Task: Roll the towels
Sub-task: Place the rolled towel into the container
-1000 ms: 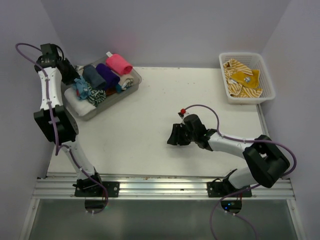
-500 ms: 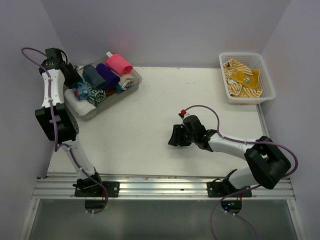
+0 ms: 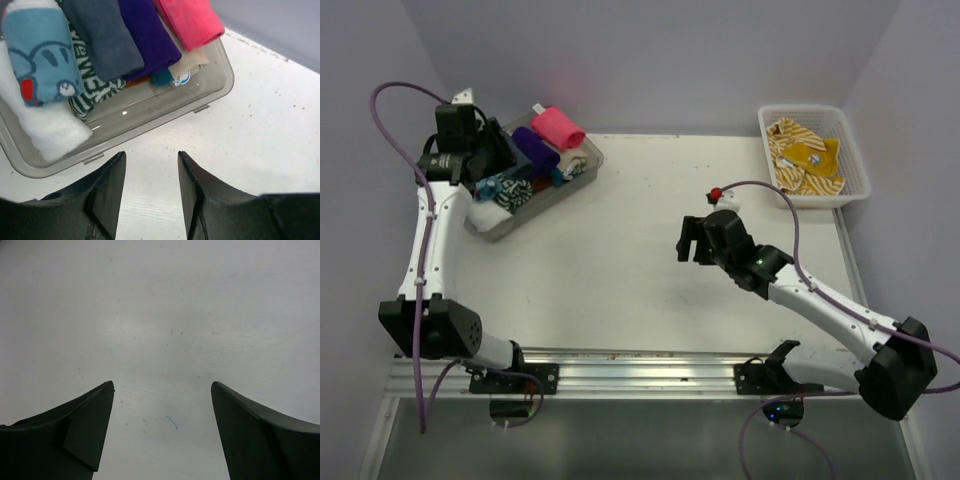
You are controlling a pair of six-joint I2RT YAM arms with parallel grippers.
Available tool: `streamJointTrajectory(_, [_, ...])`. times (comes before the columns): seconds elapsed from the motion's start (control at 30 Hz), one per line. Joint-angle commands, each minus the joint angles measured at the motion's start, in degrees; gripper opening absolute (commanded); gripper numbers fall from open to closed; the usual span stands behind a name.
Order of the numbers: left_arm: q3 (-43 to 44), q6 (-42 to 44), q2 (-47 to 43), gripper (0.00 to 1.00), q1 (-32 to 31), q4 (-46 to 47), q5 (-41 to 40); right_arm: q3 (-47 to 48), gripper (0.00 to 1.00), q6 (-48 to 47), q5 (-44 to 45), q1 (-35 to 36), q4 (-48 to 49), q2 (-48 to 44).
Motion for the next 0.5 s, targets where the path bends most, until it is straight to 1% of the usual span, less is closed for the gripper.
streamJointTrajectory(0.0, [-10.65,0.83,-5.75,0.5,-5.54,4.05,-7.24,5.02,0.84,-2.47,16.72,0.11,-10.53,-4.52])
streamJointTrajectory(0.03, [-12.43,0.91,-7.26,0.51,-7.48,4.49,-8.67,6.6,0.86,-2.65,20.23,0.11,-11.77,-5.14])
streamJointTrajectory(0.07, [-14.1,0.92,-8.49,0.52,-10.02,4.85,-9.55,7.31,0.87,-3.26,22.09,0.11,-13.87,-5.67])
streamJointTrajectory(0.1, [-16.99,0.92,-10.76,0.53,-10.74,5.72,-9.65,8.62,0.87,-3.53,23.24,0.11,-14.76,-6.9])
streamJointTrajectory(0.17, [-19.73,0.83,-12.97,0.54,-11.45,6.95,-8.34,9.51,0.87,-3.53,26.49,0.11,-17.21,-8.22])
streamJointTrajectory(0.3, [-28.24,0.65,-18.59,0.63,-12.07,12.04,-2.64,9.25,0.88,-2.39,29.66,0.11,-19.16,-12.26])
streamJointTrajectory(0.37, [-30.54,0.3,-19.48,0.66,-12.59,13.28,-1.39,8.29,0.87,-1.08,30.54,0.03,-19.69,-14.99])
streamJointTrajectory(0.4, [-32.29,0.21,-19.66,0.68,-12.86,13.98,0.61,7.76,0.87,-0.81,30.54,0.11,-19.69,-15.95])
streamJointTrajectory(0.47, [-33.45,0.12,-19.58,0.7,-13.73,14.25,1.16,6.7,0.87,-0.1,30.72,0.11,-19.69,-17.71])
